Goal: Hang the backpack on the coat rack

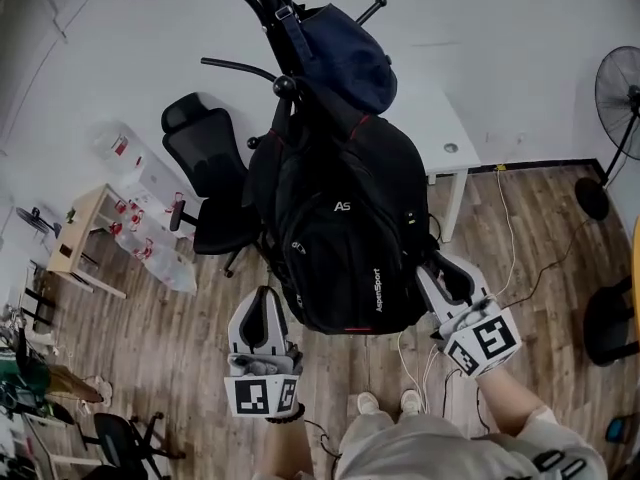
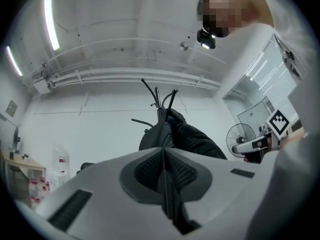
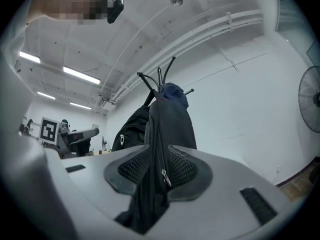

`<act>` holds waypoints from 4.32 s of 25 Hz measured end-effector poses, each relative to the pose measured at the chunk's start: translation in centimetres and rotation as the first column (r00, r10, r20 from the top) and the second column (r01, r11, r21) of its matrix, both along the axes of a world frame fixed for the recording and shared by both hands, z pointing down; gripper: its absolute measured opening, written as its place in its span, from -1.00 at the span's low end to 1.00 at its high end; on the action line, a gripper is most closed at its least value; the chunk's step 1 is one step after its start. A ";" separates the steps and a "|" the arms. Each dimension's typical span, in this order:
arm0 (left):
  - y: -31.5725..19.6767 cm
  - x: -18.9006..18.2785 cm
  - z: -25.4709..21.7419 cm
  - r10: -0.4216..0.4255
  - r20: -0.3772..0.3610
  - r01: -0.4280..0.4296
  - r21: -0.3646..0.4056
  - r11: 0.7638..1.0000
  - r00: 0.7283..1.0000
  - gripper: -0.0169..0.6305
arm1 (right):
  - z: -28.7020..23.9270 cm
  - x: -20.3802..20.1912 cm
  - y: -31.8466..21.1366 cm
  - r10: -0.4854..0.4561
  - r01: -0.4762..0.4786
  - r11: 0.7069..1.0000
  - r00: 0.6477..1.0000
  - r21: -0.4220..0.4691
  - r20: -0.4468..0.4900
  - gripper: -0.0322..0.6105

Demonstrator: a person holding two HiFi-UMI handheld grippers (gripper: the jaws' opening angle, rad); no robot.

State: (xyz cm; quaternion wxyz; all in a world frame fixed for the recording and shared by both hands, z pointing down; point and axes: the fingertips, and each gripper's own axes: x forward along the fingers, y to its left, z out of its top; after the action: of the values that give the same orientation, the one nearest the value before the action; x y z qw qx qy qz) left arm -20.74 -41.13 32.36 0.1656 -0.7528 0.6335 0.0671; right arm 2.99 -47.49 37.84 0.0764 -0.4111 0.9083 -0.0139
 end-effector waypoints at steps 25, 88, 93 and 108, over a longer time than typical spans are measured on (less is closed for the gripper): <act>29.7 -0.8 10.6 0.266 -0.150 -0.285 -0.125 0.950 0.952 -0.92 | 9.0 -0.4 34.5 0.226 -0.223 0.968 0.974 -0.113 0.019 -0.79; 47.1 8.7 4.5 0.304 -0.154 -0.312 -0.034 0.949 0.940 -0.92 | 6.3 5.3 50.6 0.116 -0.116 0.990 0.993 -0.081 -0.007 -0.79; 47.4 7.8 4.6 0.307 -0.160 -0.316 -0.035 0.948 0.938 -0.92 | 5.8 4.3 51.2 0.109 -0.109 0.990 0.994 -0.092 -0.005 -0.80; 47.5 7.5 5.0 0.308 -0.175 -0.319 -0.041 0.947 0.935 -0.92 | 6.6 4.2 51.5 0.138 -0.144 0.982 0.989 -0.121 -0.051 -0.86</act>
State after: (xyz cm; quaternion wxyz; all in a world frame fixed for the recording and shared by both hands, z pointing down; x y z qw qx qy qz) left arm -13.22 6.39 37.37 0.0734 -0.8412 0.5188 0.1333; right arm 7.23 3.97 44.42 0.0321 -0.4786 0.8756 -0.0565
